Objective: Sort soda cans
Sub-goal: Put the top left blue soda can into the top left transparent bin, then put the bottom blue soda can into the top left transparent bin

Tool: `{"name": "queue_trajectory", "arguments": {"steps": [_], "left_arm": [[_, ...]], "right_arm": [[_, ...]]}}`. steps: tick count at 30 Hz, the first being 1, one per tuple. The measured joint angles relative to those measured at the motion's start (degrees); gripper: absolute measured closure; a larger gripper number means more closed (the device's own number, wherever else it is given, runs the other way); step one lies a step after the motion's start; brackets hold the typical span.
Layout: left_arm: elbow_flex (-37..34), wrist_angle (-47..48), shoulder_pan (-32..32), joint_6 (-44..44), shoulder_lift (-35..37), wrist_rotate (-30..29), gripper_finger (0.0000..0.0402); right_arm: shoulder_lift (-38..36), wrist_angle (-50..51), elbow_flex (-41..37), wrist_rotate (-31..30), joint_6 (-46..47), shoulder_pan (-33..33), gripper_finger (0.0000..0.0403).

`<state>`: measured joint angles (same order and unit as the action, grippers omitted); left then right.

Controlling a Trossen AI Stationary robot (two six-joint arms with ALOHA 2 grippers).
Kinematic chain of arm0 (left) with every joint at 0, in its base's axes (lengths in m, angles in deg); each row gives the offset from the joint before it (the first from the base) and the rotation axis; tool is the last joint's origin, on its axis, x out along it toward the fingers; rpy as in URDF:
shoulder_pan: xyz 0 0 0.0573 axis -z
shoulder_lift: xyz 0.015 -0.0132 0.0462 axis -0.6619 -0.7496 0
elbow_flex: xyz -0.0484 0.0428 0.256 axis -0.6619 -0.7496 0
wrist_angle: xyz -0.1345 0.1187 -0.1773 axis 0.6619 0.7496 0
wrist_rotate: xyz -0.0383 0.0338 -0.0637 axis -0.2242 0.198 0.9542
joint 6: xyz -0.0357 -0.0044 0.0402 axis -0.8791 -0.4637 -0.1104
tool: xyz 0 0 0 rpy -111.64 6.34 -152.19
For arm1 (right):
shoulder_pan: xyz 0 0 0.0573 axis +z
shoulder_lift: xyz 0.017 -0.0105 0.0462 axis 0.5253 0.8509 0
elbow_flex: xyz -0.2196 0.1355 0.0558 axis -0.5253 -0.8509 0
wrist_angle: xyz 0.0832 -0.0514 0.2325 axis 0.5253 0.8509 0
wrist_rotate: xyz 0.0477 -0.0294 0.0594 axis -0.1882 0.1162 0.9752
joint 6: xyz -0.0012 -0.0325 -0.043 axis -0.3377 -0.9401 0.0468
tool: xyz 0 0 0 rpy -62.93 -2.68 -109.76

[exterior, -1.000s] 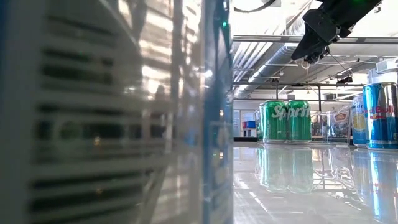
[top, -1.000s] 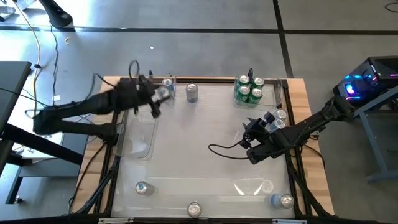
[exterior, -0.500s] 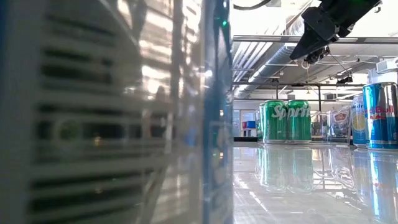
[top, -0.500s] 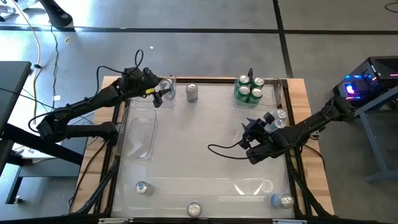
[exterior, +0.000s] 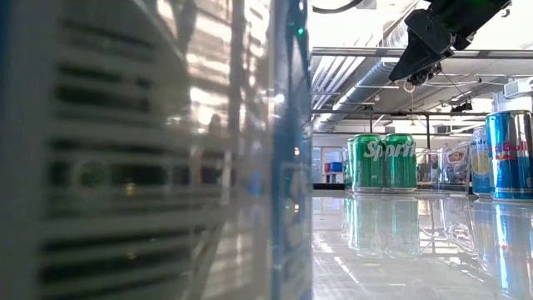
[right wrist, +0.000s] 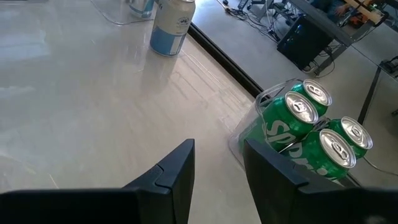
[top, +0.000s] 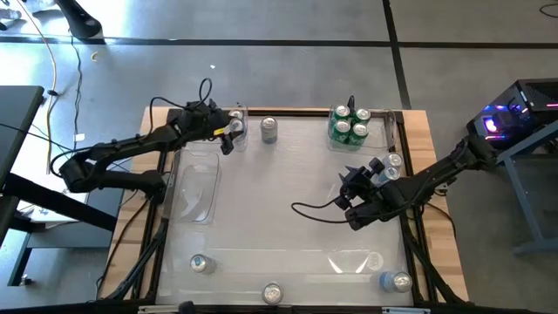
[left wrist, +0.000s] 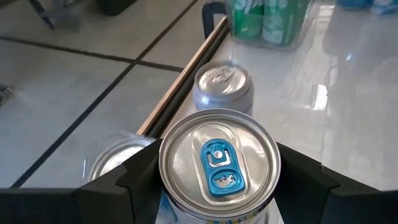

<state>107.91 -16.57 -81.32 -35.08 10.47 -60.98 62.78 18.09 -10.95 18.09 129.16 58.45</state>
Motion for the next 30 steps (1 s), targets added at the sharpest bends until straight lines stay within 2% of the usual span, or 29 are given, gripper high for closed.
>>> {"name": "queue_trajectory", "arguments": {"steps": [4,10,18,25,30], "left_arm": [[-0.1,-0.3,-1.2,-0.6,-1.8,-0.2,0.0168],[0.0,-1.1,-2.1,-0.5,-4.2,-0.8,0.011],[0.1,-1.6,-2.1,-1.7,-5.5,-1.4,0.0101],[1.8,1.0,-2.0,-1.9,-1.1,-2.7,0.0099],[6.0,9.5,-0.2,-1.9,5.4,-5.8,0.01]], "right_arm": [[0.0,-0.3,0.0,0.1,0.0,0.0,0.027],[0.0,-0.4,0.0,0.1,0.0,0.0,0.027],[0.0,-0.4,0.0,0.1,0.0,0.0,0.027],[0.0,-0.4,0.0,0.1,0.0,0.0,0.027],[0.0,-0.4,0.0,0.1,0.0,0.0,0.027]]}}
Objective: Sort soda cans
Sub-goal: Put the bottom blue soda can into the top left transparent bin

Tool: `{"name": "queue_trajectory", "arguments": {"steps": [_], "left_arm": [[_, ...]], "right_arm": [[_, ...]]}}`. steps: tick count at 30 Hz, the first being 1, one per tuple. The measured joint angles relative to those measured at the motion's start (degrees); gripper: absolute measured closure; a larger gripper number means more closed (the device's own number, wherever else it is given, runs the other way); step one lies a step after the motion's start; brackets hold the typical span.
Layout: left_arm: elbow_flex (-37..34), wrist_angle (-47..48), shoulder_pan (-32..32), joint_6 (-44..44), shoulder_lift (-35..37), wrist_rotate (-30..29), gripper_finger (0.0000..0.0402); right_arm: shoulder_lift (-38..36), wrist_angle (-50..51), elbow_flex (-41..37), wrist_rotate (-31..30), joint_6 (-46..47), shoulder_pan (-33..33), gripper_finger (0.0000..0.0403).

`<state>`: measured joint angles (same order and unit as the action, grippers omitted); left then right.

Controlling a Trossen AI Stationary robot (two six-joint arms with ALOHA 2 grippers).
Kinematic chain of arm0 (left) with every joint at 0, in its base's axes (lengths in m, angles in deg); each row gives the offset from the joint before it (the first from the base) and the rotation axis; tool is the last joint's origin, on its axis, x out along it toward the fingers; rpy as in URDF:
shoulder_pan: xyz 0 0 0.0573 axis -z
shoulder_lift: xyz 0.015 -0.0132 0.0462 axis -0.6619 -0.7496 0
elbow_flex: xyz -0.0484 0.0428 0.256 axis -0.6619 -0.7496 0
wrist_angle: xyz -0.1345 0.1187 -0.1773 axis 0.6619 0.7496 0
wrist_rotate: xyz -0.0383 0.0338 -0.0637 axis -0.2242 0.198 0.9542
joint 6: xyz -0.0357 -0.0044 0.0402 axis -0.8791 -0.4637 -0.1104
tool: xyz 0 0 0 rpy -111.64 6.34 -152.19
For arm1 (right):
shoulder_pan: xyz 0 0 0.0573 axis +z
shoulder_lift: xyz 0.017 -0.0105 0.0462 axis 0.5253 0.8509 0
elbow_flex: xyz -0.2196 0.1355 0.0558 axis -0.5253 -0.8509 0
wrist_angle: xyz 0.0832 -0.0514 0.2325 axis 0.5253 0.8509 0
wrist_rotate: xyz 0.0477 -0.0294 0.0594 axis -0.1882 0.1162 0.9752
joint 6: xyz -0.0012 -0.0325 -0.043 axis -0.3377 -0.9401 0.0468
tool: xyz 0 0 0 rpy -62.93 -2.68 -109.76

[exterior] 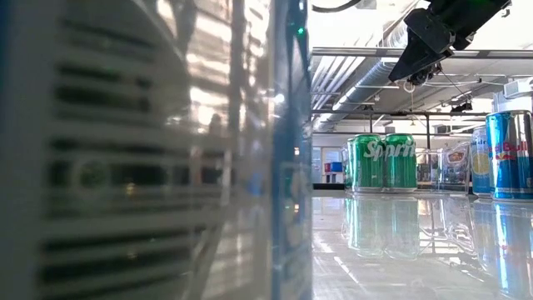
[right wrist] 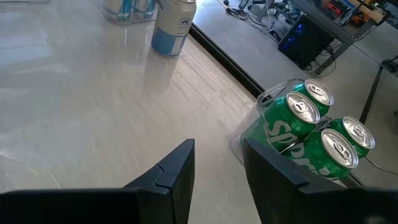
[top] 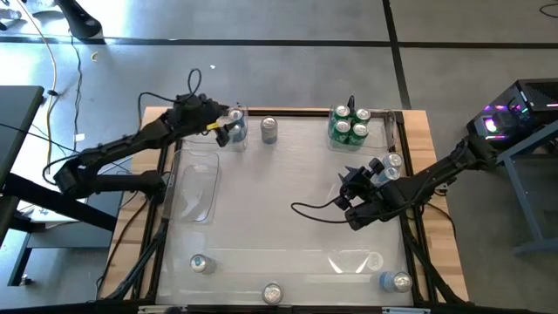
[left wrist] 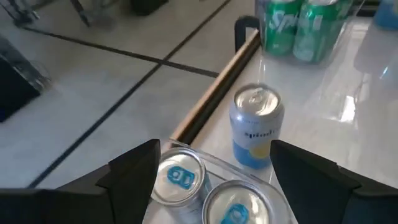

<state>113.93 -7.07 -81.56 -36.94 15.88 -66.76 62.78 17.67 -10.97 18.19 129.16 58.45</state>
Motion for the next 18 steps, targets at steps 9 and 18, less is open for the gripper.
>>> {"name": "queue_trajectory", "arguments": {"steps": [9,18], "left_arm": [[6.5,11.7,25.7,-0.4,10.5,-20.7,0.0128],[13.4,16.7,53.2,-8.8,4.4,-35.0,0.0134]], "right_arm": [[0.0,-0.3,0.0,-0.4,-1.3,0.0,0.027],[-2.5,6.5,0.0,-3.1,-4.5,1.0,0.027]]}}
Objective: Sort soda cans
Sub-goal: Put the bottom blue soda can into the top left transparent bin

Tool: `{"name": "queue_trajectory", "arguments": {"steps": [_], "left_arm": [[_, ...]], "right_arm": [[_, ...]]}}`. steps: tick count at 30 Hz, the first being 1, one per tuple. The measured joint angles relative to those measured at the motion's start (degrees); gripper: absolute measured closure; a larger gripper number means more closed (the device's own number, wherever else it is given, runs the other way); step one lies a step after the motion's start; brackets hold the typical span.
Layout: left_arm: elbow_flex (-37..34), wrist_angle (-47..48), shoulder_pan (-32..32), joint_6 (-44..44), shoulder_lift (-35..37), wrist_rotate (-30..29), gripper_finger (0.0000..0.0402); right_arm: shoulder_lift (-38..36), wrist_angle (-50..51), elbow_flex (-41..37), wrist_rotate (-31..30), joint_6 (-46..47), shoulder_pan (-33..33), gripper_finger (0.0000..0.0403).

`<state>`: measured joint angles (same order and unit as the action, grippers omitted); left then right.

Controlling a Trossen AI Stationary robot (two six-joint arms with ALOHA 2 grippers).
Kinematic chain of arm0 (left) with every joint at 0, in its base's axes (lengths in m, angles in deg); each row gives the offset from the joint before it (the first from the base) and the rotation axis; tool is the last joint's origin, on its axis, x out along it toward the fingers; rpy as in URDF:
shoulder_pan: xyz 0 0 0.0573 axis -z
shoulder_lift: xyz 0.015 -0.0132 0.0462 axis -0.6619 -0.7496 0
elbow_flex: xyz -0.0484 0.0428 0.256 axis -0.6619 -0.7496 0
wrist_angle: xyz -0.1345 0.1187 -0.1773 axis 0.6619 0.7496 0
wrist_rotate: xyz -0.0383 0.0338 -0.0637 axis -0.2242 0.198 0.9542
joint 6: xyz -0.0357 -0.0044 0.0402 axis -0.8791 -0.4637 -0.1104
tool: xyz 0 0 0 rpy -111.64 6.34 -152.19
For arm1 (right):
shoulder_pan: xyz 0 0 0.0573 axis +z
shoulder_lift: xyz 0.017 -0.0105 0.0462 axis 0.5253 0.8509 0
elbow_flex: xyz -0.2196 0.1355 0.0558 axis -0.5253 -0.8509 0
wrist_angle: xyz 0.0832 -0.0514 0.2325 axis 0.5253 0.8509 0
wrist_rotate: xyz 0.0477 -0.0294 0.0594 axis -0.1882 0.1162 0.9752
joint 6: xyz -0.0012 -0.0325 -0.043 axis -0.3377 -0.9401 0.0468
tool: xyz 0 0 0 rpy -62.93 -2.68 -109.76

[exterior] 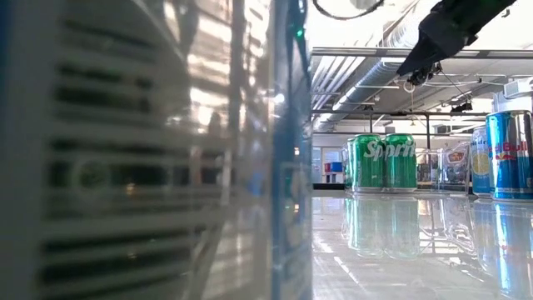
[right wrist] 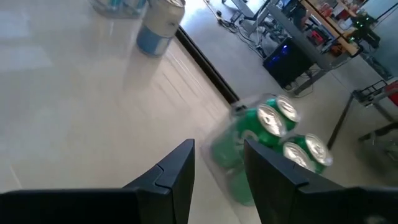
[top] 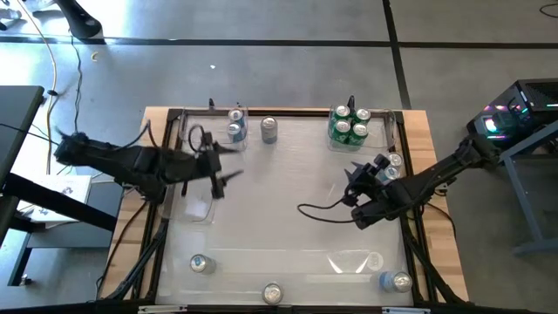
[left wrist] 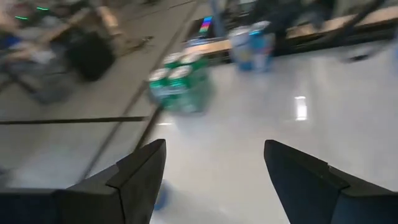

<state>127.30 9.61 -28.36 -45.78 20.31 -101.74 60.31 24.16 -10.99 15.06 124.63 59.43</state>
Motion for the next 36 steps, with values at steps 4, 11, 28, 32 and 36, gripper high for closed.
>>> {"name": "queue_trajectory", "arguments": {"steps": [4,11,28,32,36], "left_arm": [[6.0,1.9,4.6,-11.9,-5.0,9.0,0.0134],[20.8,19.9,11.5,-13.8,-19.4,23.6,0.0141],[33.6,61.1,21.1,-49.7,-41.2,46.8,0.0122],[33.6,60.1,25.7,-57.2,-38.9,40.2,0.0122],[33.6,60.0,32.0,-67.4,-38.6,38.1,0.0122]], "right_arm": [[-3.5,3.6,0.0,-0.7,2.1,1.0,0.027],[-5.4,2.7,-0.2,-5.6,2.2,1.7,0.027],[-3.9,1.3,-0.2,-7.8,2.2,1.5,0.027],[-3.9,1.3,-0.2,-7.8,2.2,1.5,0.027],[-3.9,1.2,-0.2,-8.4,1.8,1.5,0.027]]}}
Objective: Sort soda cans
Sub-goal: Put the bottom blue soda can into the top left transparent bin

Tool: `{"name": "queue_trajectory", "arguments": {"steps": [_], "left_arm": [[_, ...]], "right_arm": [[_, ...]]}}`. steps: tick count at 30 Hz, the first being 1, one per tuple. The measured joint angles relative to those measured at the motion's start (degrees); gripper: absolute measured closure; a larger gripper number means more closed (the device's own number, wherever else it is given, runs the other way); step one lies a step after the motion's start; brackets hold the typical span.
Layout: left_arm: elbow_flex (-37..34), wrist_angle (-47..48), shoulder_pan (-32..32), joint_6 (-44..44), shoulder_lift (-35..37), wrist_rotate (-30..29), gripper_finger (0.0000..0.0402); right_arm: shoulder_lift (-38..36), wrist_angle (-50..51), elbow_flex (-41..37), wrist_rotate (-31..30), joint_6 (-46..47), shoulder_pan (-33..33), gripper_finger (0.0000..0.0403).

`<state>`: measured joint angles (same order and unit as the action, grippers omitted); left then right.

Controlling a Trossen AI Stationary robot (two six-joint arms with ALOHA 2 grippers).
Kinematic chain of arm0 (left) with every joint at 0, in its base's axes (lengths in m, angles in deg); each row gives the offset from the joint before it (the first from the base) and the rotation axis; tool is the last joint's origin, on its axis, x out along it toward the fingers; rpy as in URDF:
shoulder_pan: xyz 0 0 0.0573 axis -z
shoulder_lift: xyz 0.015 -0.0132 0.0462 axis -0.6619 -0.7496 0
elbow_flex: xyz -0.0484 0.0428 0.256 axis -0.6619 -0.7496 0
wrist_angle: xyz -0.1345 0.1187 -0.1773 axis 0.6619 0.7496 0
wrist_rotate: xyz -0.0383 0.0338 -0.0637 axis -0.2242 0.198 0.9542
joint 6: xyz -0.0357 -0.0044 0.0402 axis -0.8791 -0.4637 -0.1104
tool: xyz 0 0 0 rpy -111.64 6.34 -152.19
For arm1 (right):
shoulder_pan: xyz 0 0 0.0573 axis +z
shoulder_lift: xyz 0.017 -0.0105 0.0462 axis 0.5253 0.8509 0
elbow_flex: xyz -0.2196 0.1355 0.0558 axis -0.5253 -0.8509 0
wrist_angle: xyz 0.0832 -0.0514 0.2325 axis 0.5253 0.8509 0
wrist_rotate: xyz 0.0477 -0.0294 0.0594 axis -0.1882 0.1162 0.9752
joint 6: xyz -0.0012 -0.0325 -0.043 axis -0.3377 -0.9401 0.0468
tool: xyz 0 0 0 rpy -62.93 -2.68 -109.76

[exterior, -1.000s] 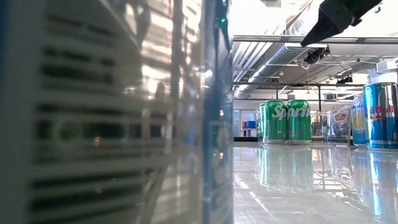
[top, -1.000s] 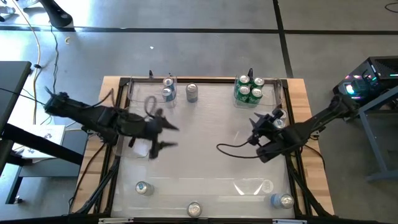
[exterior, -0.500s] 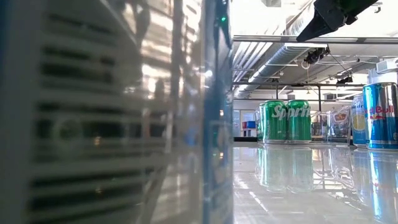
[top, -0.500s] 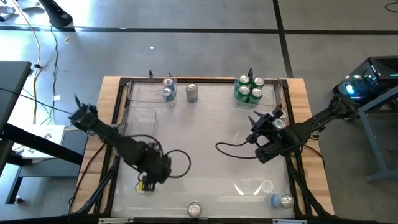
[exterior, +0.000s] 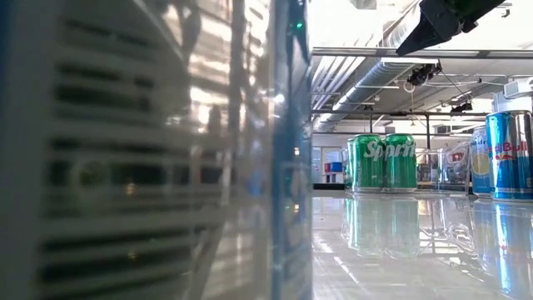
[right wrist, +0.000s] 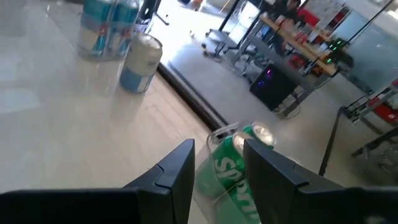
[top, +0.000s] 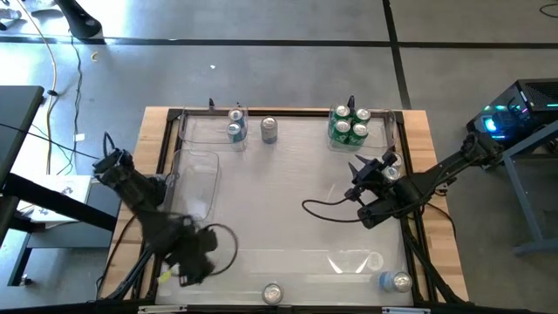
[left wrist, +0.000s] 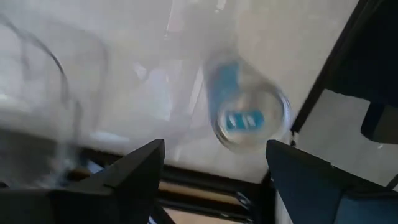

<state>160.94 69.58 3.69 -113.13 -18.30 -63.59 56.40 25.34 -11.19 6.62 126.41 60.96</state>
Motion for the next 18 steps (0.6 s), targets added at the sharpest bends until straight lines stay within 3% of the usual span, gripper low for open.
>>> {"name": "queue_trajectory", "arguments": {"steps": [8,18], "left_arm": [[0.0,0.0,7.7,-21.4,-0.2,0.5,0.0122],[-0.6,-6.8,8.0,-28.5,-0.2,-2.5,0.0112]], "right_arm": [[0.0,0.0,0.0,-4.9,-0.6,0.0,0.027],[0.0,0.0,0.0,-4.8,-0.9,0.0,0.027]]}}
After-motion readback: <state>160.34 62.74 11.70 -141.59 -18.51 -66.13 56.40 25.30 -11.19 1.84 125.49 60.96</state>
